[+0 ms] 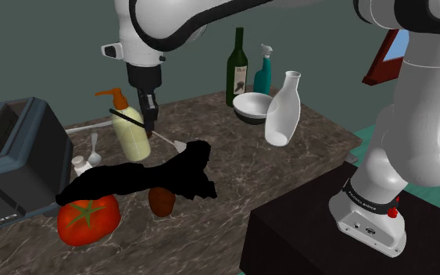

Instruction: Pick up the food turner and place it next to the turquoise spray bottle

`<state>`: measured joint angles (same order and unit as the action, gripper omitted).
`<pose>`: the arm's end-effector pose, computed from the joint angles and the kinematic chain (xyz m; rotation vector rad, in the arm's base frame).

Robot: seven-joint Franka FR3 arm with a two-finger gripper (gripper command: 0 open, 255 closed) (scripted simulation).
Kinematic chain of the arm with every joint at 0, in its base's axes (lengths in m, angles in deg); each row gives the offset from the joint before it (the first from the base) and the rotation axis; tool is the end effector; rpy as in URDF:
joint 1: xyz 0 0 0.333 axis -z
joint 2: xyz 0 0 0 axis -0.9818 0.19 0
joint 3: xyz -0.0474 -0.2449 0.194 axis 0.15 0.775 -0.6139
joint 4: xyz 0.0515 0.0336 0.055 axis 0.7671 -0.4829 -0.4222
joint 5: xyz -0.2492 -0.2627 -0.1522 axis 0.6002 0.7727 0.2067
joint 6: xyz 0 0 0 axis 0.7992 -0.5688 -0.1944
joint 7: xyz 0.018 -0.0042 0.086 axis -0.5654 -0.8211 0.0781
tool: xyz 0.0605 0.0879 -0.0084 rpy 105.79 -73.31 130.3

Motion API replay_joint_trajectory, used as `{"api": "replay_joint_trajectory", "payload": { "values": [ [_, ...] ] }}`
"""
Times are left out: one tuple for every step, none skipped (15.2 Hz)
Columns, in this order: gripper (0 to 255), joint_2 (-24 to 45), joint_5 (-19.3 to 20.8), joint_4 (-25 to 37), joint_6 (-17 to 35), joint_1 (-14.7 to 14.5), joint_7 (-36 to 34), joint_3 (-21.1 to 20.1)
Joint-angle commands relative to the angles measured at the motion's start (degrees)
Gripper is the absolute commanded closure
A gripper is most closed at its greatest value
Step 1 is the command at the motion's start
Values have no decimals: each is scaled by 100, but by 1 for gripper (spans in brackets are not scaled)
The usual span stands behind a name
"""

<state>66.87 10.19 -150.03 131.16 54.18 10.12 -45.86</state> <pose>0.5128 0.3945 0.4772 -2.4103 -1.8099 -0.1522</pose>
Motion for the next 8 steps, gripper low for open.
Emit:
{"api": "replay_joint_trajectory", "payload": {
  "values": [
    [255, -16, 2, 135, -153, -3, -17, -2],
    [255, -25, 3, 201, -226, -3, -24, -3],
    [255, -32, 3, 269, -300, -4, -30, -4],
    [255, -38, 4, 338, -375, -4, -37, -4],
    [255, -42, 5, 409, -450, -5, -44, -5],
    [255, -45, 7, 482, -525, -6, -51, -6],
    [255, -47, 8, 556, -601, -7, -58, -7],
    [255, -47, 10, 633, -677, -8, -66, -7]
  ]
}}
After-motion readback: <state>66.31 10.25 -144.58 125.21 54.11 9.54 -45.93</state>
